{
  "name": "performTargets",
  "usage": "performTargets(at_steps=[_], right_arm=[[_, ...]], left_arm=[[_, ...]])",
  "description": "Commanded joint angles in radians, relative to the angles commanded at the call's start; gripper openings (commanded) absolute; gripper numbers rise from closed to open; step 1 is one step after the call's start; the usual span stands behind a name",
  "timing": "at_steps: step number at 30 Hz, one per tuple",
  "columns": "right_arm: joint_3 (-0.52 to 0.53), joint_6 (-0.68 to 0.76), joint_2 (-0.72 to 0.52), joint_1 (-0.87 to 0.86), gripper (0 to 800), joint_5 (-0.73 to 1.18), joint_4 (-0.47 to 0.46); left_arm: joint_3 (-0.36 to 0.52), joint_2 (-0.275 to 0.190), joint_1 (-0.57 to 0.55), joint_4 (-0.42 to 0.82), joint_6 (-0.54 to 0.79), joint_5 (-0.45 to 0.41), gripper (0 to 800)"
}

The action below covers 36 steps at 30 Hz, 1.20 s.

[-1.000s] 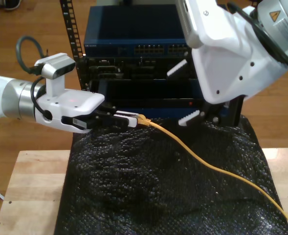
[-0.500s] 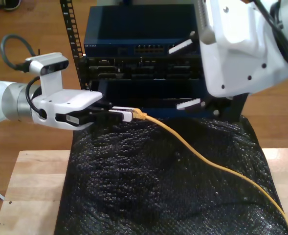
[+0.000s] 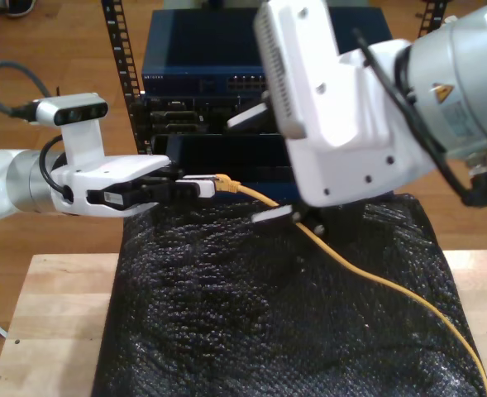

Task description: Grab the cable and plug it in

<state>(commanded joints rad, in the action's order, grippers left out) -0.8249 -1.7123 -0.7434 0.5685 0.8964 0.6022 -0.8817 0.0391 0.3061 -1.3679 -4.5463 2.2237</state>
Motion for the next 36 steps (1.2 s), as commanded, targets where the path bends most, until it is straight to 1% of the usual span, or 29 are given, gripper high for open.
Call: performTargets(at_steps=[6, 13, 15, 19, 23, 26, 36], right_arm=[[0.068, -0.021, -0.006, 0.046, 796, -0.112, 0.0], [0.11, -0.021, -0.029, 0.086, 797, -0.226, 0.0], [0.123, -0.023, -0.032, 0.086, 797, -0.241, 0.0], [0.135, -0.025, -0.04, 0.087, 796, -0.265, 0.0], [0.141, -0.025, -0.049, 0.089, 792, -0.27, 0.0], [0.15, -0.025, -0.054, 0.089, 793, -0.284, 0.0], [0.186, -0.026, -0.063, 0.117, 792, -0.341, -0.005]], left_arm=[[-0.002, 0.011, -0.002, 0.0, 0.0, 0.046, 24], [0.005, 0.014, -0.003, 0.002, -0.011, 0.055, 26], [0.008, 0.025, -0.002, 0.0, -0.017, 0.057, 30], [0.009, 0.029, -0.002, -0.002, -0.025, 0.075, 29], [0.011, 0.058, -0.002, -0.014, -0.057, 0.095, 29], [0.009, 0.071, -0.002, -0.034, -0.063, 0.1, 29], [0.018, 0.074, -0.002, -0.037, -0.084, 0.121, 28]])
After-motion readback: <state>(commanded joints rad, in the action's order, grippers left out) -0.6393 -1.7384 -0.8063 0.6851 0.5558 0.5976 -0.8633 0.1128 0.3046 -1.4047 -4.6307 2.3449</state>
